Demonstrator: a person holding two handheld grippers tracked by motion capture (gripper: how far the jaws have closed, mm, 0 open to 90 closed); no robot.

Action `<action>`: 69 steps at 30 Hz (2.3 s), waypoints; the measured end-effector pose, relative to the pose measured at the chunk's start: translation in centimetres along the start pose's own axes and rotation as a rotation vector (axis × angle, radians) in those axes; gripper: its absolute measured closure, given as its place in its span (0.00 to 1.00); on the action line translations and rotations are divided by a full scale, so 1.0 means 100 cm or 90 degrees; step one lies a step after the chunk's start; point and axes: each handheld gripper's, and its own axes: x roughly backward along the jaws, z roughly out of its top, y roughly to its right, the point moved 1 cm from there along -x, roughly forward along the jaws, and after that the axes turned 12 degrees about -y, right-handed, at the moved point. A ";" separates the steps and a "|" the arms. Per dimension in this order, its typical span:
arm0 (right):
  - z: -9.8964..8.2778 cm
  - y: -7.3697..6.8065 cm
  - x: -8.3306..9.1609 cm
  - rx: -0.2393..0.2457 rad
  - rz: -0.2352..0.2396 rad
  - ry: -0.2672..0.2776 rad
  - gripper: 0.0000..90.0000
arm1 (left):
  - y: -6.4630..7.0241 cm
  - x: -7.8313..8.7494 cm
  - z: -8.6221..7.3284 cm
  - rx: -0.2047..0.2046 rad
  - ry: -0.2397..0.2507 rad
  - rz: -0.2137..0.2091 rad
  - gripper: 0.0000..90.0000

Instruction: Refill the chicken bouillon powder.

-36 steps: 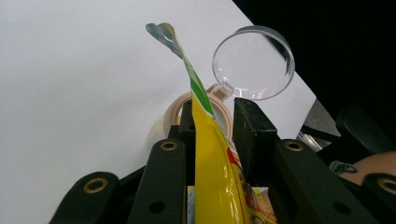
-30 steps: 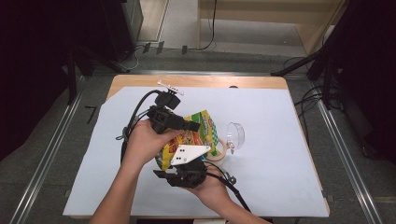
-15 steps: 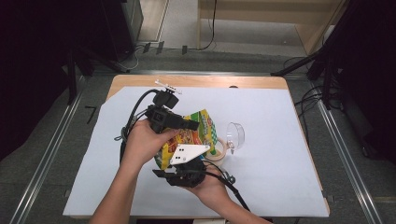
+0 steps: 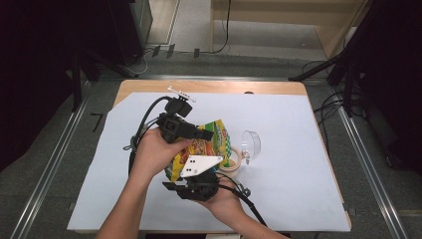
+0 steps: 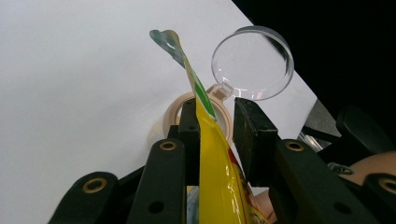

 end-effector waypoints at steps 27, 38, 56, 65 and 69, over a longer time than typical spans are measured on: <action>0.000 0.003 0.000 0.008 -0.004 -0.005 0.82 | -0.001 0.002 -0.001 0.003 0.006 0.006 0.82; 0.000 0.002 0.001 0.010 -0.005 -0.006 0.81 | -0.002 0.002 -0.002 0.005 0.006 0.009 0.82; 0.002 0.002 -0.001 0.018 -0.003 -0.006 0.81 | -0.004 0.005 -0.005 0.011 0.011 0.015 0.82; 0.004 0.000 -0.004 0.024 0.003 -0.005 0.81 | -0.004 0.009 -0.010 0.020 0.018 0.019 0.82; 0.004 -0.001 -0.005 0.027 0.006 -0.006 0.81 | -0.005 0.010 -0.011 0.018 0.019 0.019 0.82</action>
